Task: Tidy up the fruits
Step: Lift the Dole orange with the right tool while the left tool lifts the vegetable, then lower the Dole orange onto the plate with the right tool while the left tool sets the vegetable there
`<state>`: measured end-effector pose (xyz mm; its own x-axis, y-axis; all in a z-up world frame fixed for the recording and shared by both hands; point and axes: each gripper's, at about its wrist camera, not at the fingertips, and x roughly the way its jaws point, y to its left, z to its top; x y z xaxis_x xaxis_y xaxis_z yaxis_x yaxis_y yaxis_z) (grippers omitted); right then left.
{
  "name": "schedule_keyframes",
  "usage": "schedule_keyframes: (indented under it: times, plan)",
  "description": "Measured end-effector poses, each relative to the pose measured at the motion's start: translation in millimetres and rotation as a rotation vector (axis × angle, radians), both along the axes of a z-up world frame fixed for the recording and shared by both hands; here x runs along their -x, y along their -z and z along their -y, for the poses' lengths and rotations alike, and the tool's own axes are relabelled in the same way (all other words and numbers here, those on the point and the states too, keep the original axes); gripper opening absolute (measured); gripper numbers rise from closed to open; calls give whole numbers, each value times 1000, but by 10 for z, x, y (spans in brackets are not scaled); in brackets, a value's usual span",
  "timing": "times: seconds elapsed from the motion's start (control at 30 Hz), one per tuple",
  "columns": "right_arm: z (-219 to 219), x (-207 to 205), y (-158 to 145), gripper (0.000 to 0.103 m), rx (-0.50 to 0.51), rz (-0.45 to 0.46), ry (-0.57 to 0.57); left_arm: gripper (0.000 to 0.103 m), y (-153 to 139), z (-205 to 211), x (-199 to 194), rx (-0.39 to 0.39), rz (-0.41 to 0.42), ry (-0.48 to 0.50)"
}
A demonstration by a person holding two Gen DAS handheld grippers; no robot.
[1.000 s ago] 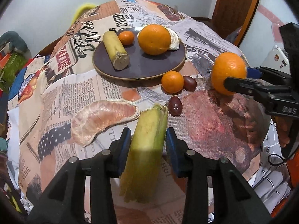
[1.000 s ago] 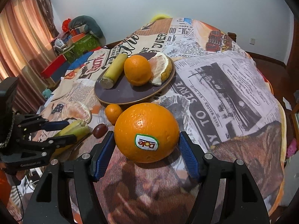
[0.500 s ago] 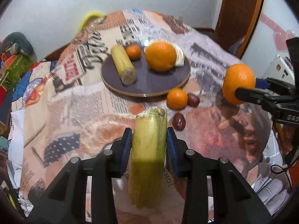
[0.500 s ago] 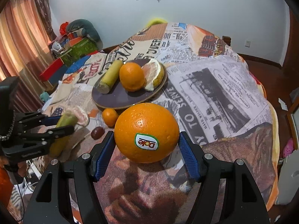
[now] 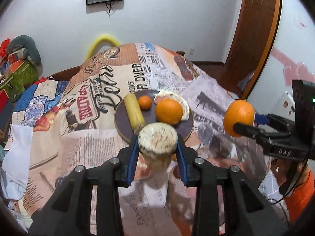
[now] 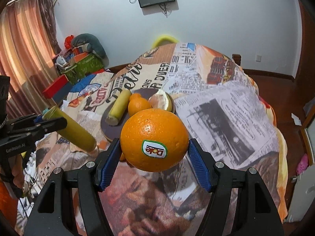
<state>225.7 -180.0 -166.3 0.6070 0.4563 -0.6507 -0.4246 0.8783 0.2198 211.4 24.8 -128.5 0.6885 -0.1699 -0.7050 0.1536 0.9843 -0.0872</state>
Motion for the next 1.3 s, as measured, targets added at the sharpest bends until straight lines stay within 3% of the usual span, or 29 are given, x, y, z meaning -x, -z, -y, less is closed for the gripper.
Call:
schedule_keyframes:
  times: [1.03,1.3]
  plan:
    - [-164,-657,0,66,-13,26,-19,36,384,-6,-1053,73,-78,-14]
    - [-224,-791,21,66,-19,27,-34,36,392,-38,-1295,96,-66,-27]
